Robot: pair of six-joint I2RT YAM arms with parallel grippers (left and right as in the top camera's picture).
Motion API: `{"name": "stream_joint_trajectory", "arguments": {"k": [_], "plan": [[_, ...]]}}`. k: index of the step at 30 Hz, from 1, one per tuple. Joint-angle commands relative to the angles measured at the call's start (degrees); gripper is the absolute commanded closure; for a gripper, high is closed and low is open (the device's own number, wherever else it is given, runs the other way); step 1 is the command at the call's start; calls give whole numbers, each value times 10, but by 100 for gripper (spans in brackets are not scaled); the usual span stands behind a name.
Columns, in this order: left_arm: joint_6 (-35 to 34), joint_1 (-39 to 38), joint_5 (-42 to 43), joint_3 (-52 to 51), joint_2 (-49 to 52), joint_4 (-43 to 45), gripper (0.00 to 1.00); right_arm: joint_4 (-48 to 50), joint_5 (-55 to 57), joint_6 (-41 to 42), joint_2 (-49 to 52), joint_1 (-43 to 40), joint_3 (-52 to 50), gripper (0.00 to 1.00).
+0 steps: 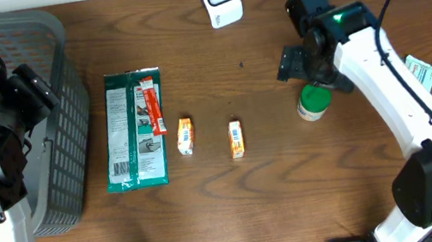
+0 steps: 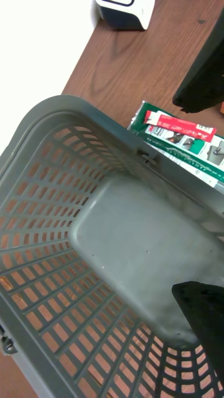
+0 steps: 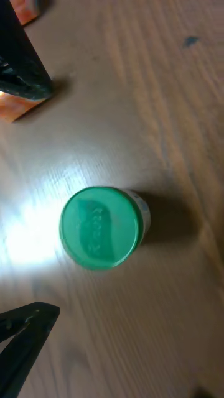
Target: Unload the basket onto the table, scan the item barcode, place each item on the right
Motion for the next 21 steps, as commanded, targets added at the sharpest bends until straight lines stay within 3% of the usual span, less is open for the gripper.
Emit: {"name": "stream_joint_trajectory", "arguments": {"k": [1, 11, 18, 21], "plan": [[-1, 3, -5, 3, 1, -1, 12, 30, -6, 124, 2, -3, -51, 1], [-1, 3, -5, 3, 1, -1, 12, 98, 18, 259, 2, -10, -140, 1], [-1, 3, -5, 3, 1, -1, 12, 126, 26, 259, 3, -10, -156, 19], [-1, 3, -5, 3, 1, -1, 12, 124, 29, 259, 3, -10, -156, 20]]}}
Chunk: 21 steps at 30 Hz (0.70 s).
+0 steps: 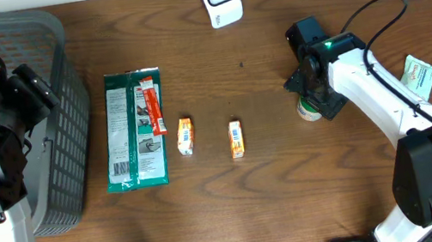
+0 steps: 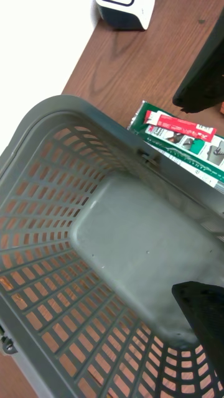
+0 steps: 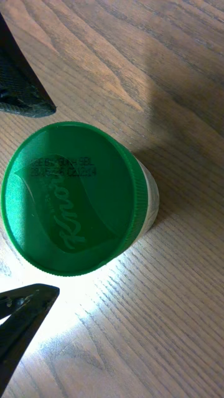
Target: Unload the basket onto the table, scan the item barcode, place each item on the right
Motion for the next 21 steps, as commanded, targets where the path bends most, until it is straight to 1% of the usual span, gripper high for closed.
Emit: {"name": "stream_joint_trajectory", "arguments": {"k": [1, 6, 12, 16, 18, 21], "plan": [[-1, 3, -5, 3, 1, 0, 12, -1, 19, 14, 2, -3, -4, 20], [-1, 3, -5, 3, 1, 0, 12, 0, 43, 15, 2, -3, -4, 22], [-1, 3, -5, 3, 1, -1, 12, 4, 49, 15, 2, -3, -4, 21], [-1, 3, -5, 3, 1, -1, 12, 0, 49, 15, 2, -3, -4, 23], [-1, 3, -5, 3, 1, -1, 12, -4, 49, 15, 2, -3, -4, 26], [-1, 3, -5, 3, 1, -1, 12, -7, 49, 14, 2, -3, -4, 26]]}}
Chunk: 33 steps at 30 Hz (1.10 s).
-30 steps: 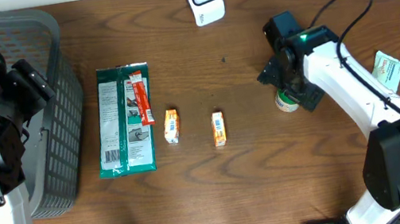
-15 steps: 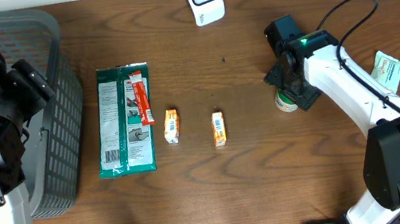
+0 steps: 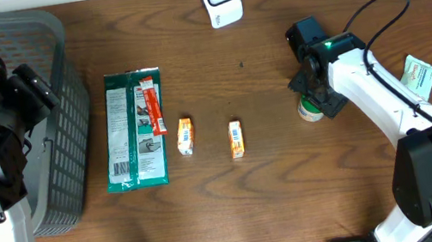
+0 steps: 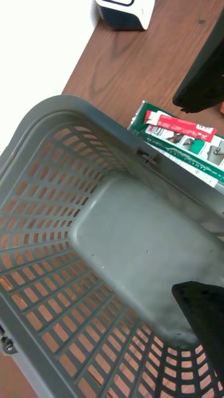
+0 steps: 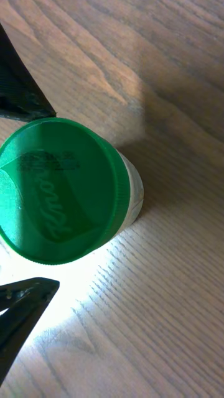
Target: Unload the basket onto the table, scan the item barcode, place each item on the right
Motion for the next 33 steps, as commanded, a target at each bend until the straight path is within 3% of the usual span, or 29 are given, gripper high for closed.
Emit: {"name": "stream_joint_trajectory", "arguments": {"k": [1, 6, 21, 25, 33], "plan": [[-1, 3, -5, 3, 1, -1, 12, -3, 16, 1, 2, -3, -4, 26], [-1, 3, -5, 3, 1, -1, 12, -3, 16, -62, 2, -3, -4, 31], [-1, 3, -5, 3, 1, -1, 12, 3, 16, -265, 2, -3, -4, 28], [-1, 3, -5, 3, 1, -1, 12, -3, 2, -229, 2, -3, -4, 34], [-1, 3, -5, 3, 1, 0, 12, -12, -20, -16, 2, -1, -20, 23]]}}
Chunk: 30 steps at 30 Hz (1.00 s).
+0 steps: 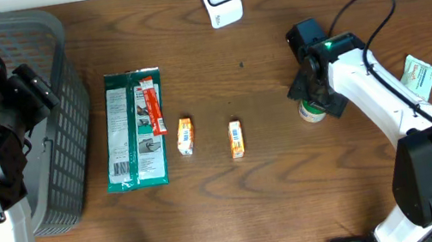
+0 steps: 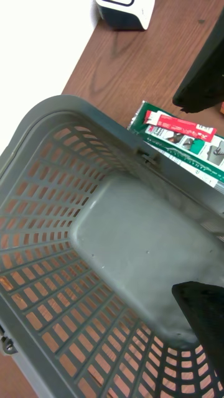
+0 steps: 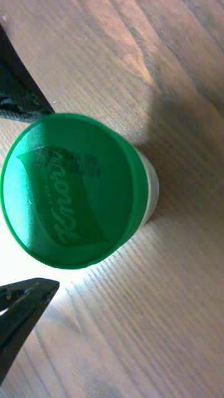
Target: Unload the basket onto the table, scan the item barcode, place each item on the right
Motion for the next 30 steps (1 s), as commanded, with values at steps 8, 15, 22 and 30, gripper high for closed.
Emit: {"name": "stream_joint_trajectory", "arguments": {"k": [8, 15, 22, 30], "plan": [[-1, 3, -5, 3, 1, -1, 12, 33, 14, 87, 2, -1, -37, 41], [-1, 3, -5, 3, 1, -1, 12, 54, 38, -143, 2, -1, -37, 32], [-1, 3, -5, 3, 1, -1, 12, 97, 37, -350, 2, -1, -37, 32], [-1, 3, -5, 3, 1, -1, 12, 116, 37, -603, 2, -1, -37, 31]]}}
